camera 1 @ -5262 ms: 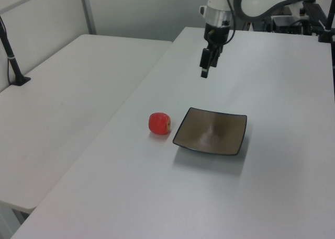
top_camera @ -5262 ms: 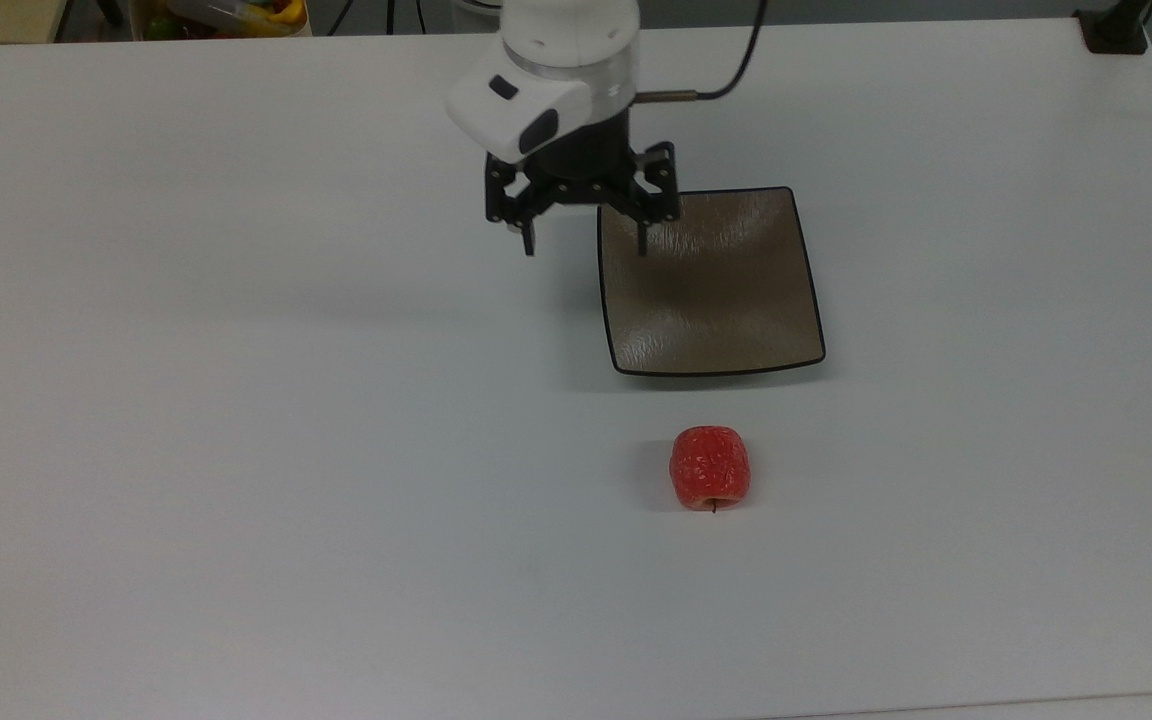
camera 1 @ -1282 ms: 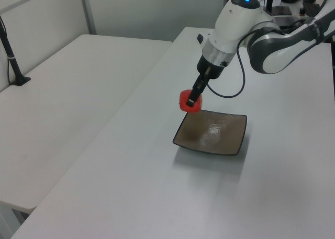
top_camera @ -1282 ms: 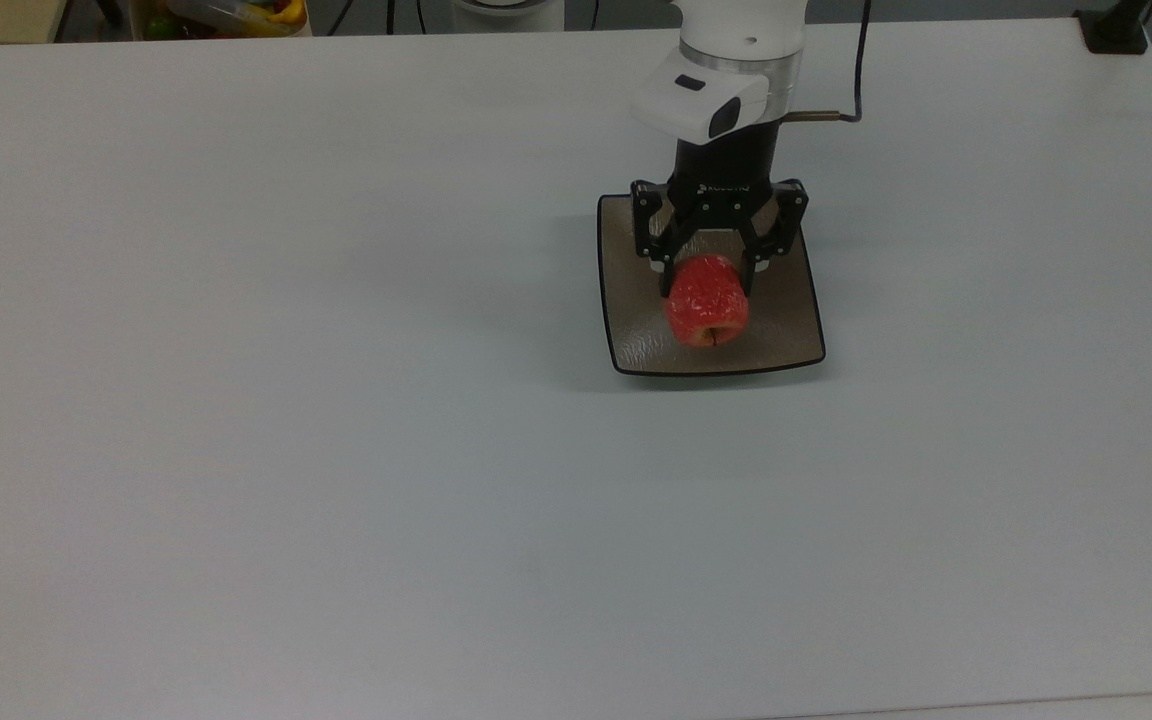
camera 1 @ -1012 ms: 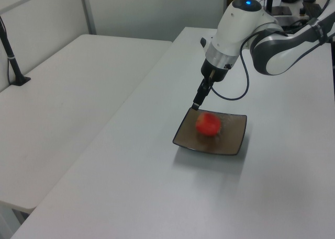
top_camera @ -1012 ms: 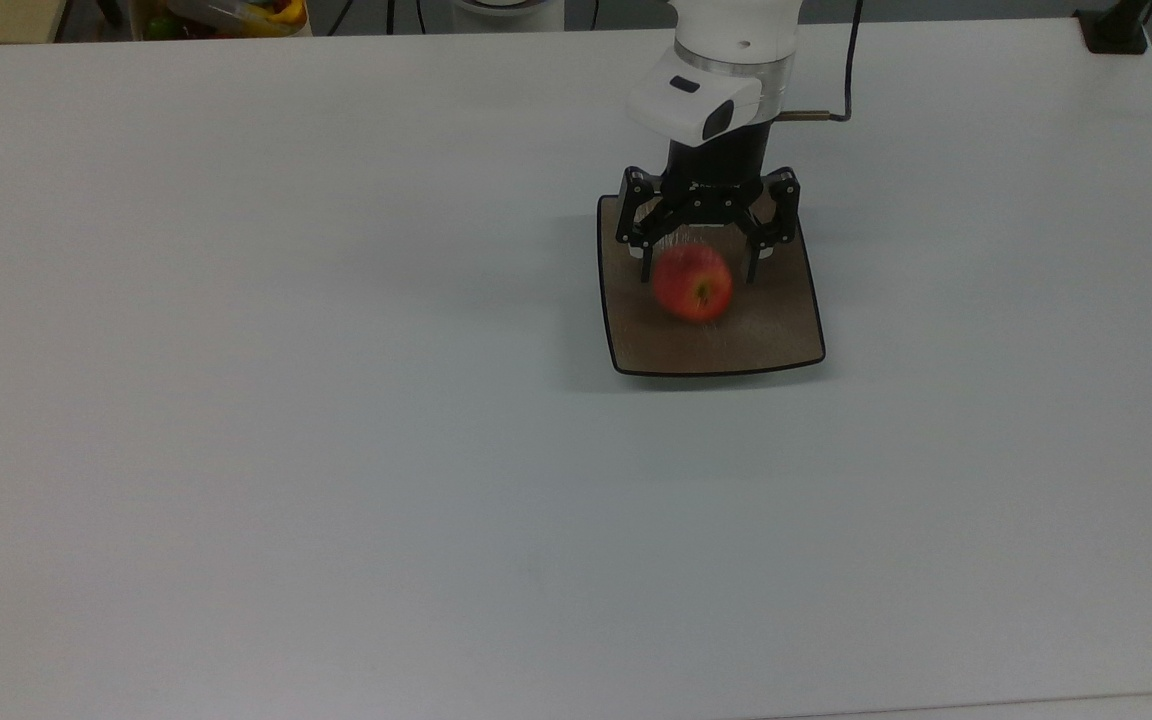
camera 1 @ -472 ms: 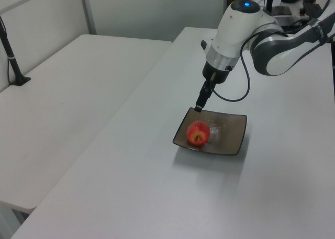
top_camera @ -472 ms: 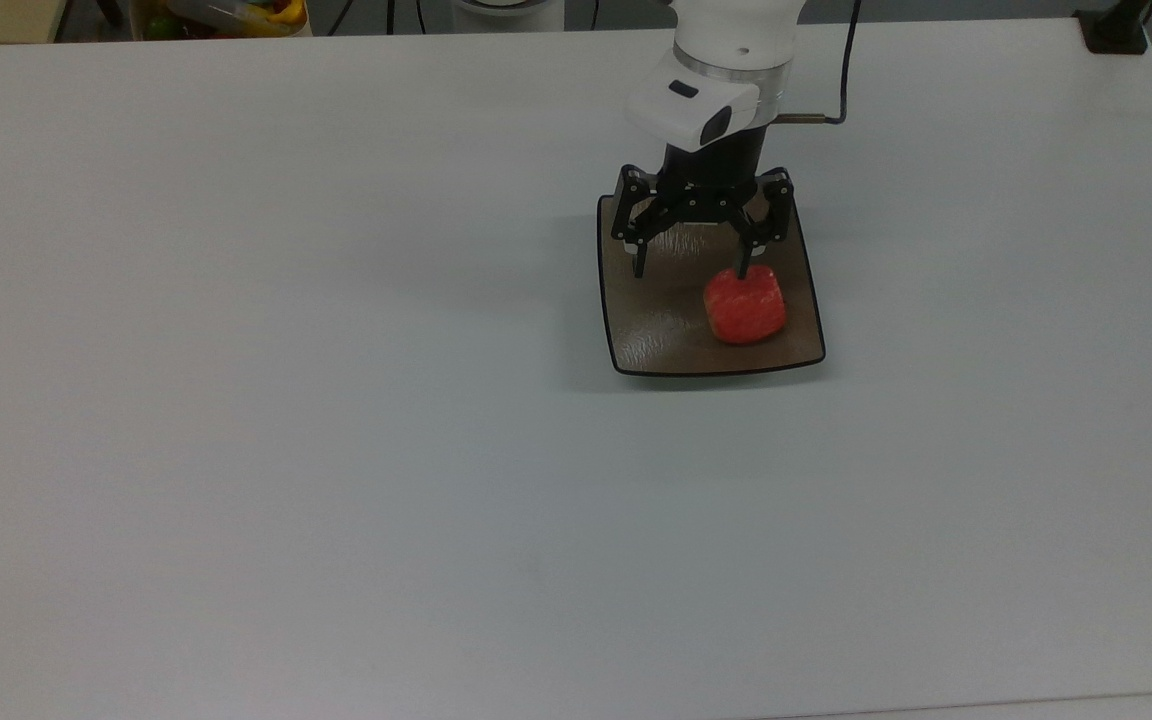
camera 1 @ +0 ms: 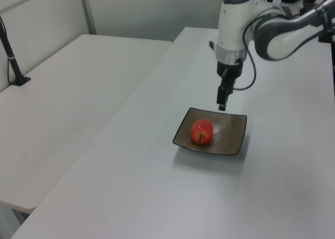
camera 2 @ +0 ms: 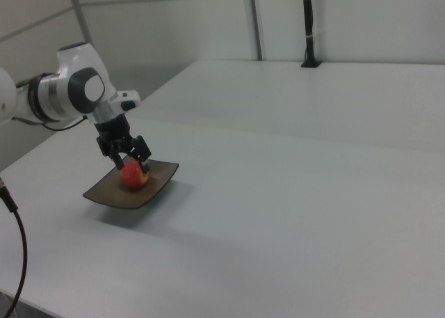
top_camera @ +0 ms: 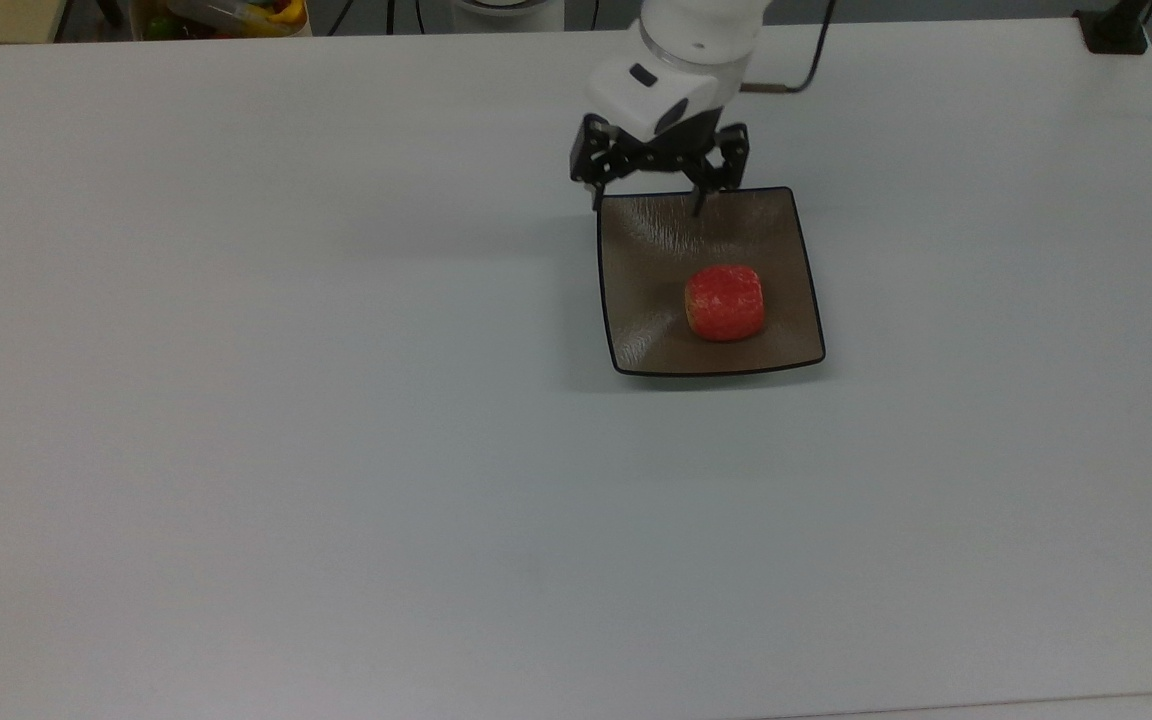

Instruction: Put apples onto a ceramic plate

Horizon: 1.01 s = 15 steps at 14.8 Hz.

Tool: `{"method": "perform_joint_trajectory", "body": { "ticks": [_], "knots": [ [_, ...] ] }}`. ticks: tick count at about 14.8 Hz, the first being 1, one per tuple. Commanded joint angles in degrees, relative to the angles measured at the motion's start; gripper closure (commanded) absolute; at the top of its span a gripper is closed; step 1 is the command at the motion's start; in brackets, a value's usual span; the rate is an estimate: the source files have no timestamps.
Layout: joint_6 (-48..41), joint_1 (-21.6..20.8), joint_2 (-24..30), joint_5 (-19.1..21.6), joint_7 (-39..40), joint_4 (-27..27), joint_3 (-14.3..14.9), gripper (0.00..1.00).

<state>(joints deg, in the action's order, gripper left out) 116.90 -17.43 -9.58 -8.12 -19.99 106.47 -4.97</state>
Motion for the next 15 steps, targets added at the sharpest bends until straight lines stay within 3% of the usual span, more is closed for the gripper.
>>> {"method": "perform_joint_trajectory", "body": {
  "ticks": [1, 5, 8, 11, 13, 15],
  "knots": [
    [-8.0, 2.2, 5.9, 4.6, 9.1, 0.3, 1.1, 0.00],
    [-8.1, 3.7, 8.3, 9.3, 14.4, 0.6, 7.6, 0.00],
    [-8.3, 4.5, 9.5, 13.8, 20.8, 0.5, 10.1, 0.00],
    [-8.3, 4.9, 9.2, 13.8, 21.0, 0.7, 10.2, 0.00],
    [-8.4, 6.7, 9.2, 13.7, 20.7, 0.7, 8.7, 0.00],
    [-8.6, 10.5, 9.1, 10.9, 20.6, 0.6, 3.3, 0.00]
  ]
}}
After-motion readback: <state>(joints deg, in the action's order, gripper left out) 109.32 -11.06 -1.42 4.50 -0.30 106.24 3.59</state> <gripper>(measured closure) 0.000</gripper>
